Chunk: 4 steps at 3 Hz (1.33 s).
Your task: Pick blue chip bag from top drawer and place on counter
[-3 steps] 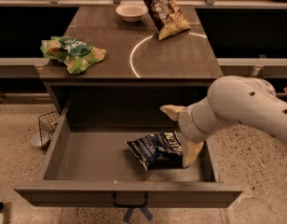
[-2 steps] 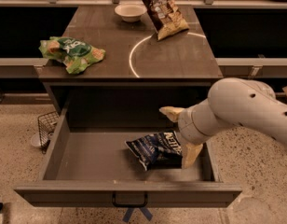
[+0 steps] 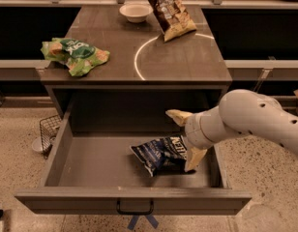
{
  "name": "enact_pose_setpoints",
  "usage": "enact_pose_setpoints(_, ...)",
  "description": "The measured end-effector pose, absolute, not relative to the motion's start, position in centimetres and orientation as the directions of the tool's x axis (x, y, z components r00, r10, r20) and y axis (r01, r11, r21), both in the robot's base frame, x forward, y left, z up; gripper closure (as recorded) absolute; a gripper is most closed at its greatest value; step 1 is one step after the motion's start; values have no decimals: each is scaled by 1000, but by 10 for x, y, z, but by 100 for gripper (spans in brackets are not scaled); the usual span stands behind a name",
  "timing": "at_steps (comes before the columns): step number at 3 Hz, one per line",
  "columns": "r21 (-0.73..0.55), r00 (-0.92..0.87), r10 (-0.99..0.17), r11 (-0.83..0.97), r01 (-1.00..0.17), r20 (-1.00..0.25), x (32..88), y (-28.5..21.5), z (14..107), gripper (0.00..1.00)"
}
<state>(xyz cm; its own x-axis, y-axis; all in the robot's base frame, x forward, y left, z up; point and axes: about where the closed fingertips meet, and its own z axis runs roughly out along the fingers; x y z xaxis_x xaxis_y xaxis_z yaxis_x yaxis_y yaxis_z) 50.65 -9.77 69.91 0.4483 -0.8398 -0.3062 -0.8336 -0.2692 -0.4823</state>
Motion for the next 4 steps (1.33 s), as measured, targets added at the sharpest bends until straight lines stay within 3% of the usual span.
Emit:
enact_pose_setpoints(1,-444,466,-807,-289,-848,-364,519,-81,683,18)
enact_pose_setpoints(2,-358,478,-766,-342,-869,-429,511,-52,657,17)
enact_pose_setpoints(3,-271,481,-723,-398,-877,-496,501,-32,636,0)
enact_pose_setpoints(4,-228,459,-722,-401,-887,-517,498,-26,631,17)
